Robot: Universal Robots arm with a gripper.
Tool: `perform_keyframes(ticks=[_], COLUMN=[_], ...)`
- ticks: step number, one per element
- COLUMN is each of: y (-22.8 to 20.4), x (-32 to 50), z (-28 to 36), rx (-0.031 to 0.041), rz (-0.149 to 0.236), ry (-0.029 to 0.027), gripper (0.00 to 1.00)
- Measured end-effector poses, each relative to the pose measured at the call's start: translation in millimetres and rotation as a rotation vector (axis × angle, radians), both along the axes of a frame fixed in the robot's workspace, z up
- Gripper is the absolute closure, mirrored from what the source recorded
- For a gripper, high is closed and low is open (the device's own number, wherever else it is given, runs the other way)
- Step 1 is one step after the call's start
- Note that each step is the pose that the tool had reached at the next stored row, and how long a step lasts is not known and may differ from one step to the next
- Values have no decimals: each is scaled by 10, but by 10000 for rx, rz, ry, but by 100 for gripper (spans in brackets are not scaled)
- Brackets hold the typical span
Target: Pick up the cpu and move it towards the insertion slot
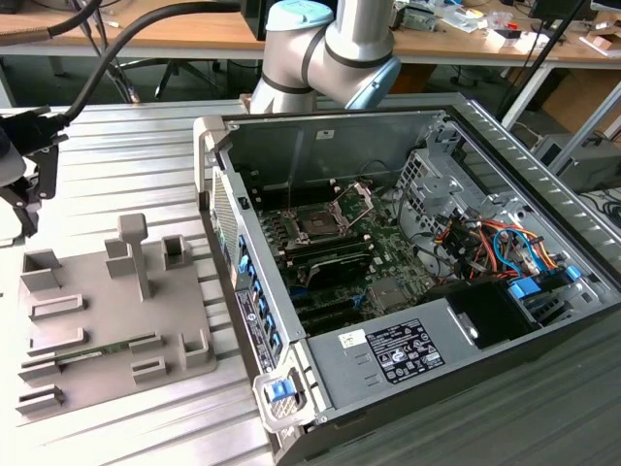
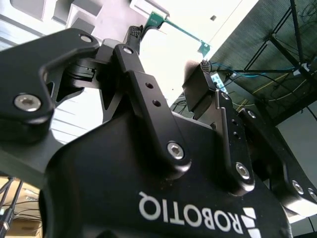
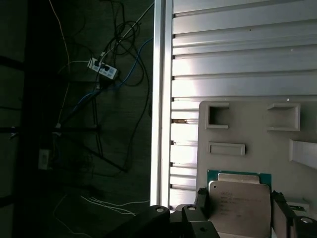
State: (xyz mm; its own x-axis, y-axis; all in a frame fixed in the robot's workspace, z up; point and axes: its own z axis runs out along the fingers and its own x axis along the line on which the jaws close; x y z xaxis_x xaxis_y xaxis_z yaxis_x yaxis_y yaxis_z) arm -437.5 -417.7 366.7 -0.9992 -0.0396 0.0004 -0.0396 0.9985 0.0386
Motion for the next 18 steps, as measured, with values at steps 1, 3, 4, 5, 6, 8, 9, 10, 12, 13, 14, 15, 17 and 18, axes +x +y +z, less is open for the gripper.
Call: perform_keyframes(ticks=[1, 3, 4, 5, 6, 8, 9, 10, 12, 13, 14, 15, 17, 18], y=[0, 0, 0, 0, 0, 0, 0, 0, 0, 0, 0, 0, 0, 0], x=[0, 0, 0, 0, 0, 0, 0, 0, 0, 0, 0, 0, 0, 0], z=[5, 15, 20, 24, 28, 35, 39, 44, 56, 64, 69, 75, 93, 99], rx=[0, 0, 0, 0, 0, 0, 0, 0, 0, -1, 0, 0, 0, 0], rz=[0, 0, -1, -1, 0, 0, 0, -1, -1, 0, 0, -1, 0, -1], ry=[0, 0, 0, 0, 0, 0, 0, 1, 1, 1, 0, 0, 1, 0], gripper=[45, 45, 45, 45, 45, 45, 45, 45, 45, 45, 45, 45, 45, 45])
